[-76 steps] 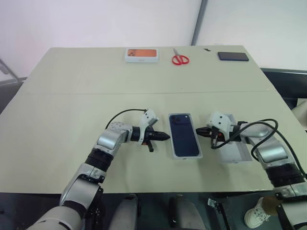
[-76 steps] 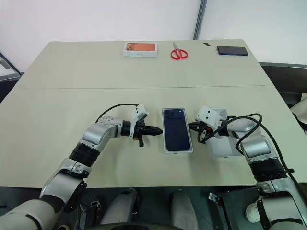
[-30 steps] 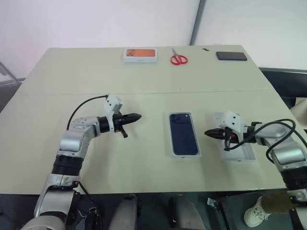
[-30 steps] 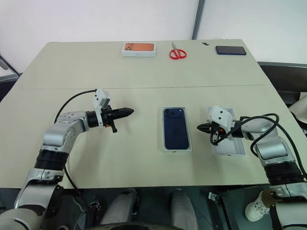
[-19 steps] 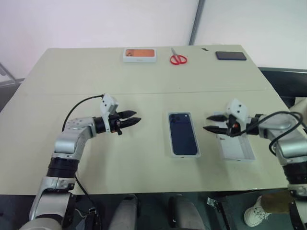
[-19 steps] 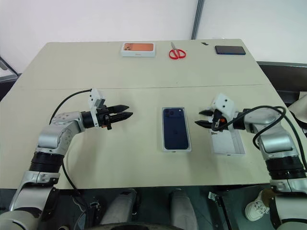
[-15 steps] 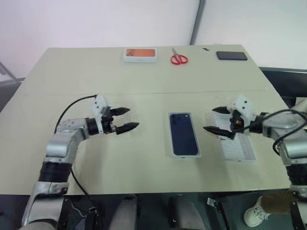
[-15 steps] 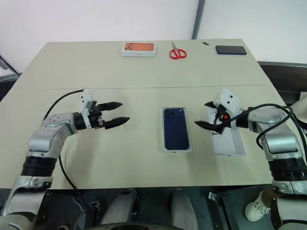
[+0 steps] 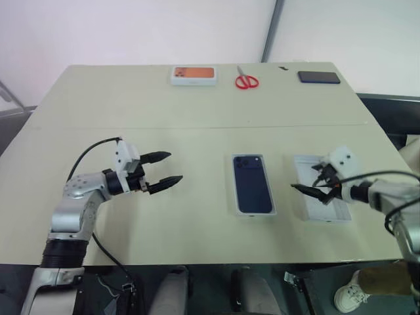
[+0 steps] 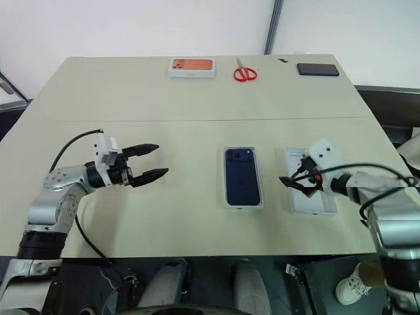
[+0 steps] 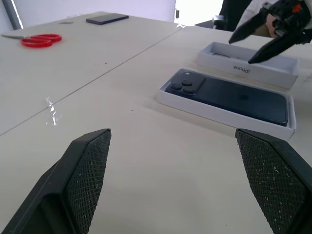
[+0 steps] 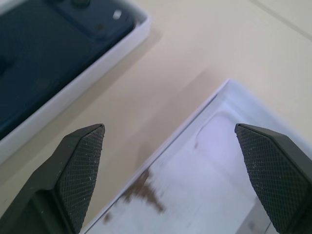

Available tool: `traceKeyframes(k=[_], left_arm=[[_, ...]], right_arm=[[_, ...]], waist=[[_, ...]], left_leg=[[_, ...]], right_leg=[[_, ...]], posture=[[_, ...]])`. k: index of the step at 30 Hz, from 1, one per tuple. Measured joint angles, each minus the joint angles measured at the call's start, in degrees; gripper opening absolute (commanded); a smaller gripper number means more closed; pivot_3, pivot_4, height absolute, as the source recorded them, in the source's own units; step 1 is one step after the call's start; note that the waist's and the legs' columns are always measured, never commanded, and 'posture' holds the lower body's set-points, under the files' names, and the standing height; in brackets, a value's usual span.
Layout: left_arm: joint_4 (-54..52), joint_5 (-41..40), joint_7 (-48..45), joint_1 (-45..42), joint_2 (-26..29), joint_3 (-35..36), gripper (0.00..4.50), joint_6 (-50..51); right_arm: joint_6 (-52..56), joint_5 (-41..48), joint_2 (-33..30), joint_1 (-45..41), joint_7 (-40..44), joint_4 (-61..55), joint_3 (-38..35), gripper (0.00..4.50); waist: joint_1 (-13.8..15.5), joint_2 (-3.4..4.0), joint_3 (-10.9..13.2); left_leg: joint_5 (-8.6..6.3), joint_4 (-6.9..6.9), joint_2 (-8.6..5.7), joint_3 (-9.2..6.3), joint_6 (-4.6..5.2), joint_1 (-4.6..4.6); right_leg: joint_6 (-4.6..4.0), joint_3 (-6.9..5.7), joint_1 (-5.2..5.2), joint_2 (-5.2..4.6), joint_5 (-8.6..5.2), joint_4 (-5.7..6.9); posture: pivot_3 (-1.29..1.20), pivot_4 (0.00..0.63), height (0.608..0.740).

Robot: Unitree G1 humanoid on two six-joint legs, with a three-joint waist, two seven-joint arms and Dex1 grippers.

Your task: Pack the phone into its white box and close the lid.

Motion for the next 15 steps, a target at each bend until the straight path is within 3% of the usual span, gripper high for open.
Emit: traceKeyframes(k=[4, 9, 15], left_arm=[[-2.0, -0.2, 0.0, 2.3, -0.1, -0.1, 4.29, -0.5], [-3.2, -0.3, -0.8, 4.7, 0.3, 0.0, 4.29, -1.2], [-3.6, -0.3, -1.3, 5.6, 0.5, -0.1, 4.29, -1.4]], right_arm=[[5.5, 2.2, 5.5, 1.8, -5.5, -5.4, -2.6, 4.47], [12.7, 3.7, 5.5, 0.8, -9.5, -9.8, -4.6, 4.47], [29.6, 6.6, 7.3, -6.8, -14.4, -10.8, -4.0, 4.47]], waist=[[-0.5, 0.09, 0.0], [-0.1, 0.11, 0.0], [-0.3, 0.12, 0.0]], left_leg=[[0.0, 0.01, 0.05, 0.01, 0.01, 0.06], [-0.01, 0.0, 0.04, 0.04, 0.02, 0.03], [-0.01, -0.01, 0.05, 0.03, 0.02, 0.03]], right_leg=[[0.0, 0.11, -0.03, 0.02, 0.0, 0.02], [0.0, 0.05, -0.01, 0.04, 0.0, -0.01], [-0.01, 0.06, -0.03, 0.03, -0.01, 0.0]], posture=[[0.0, 0.15, 0.74], [0.0, 0.15, 0.74], [0.0, 0.15, 0.74]])
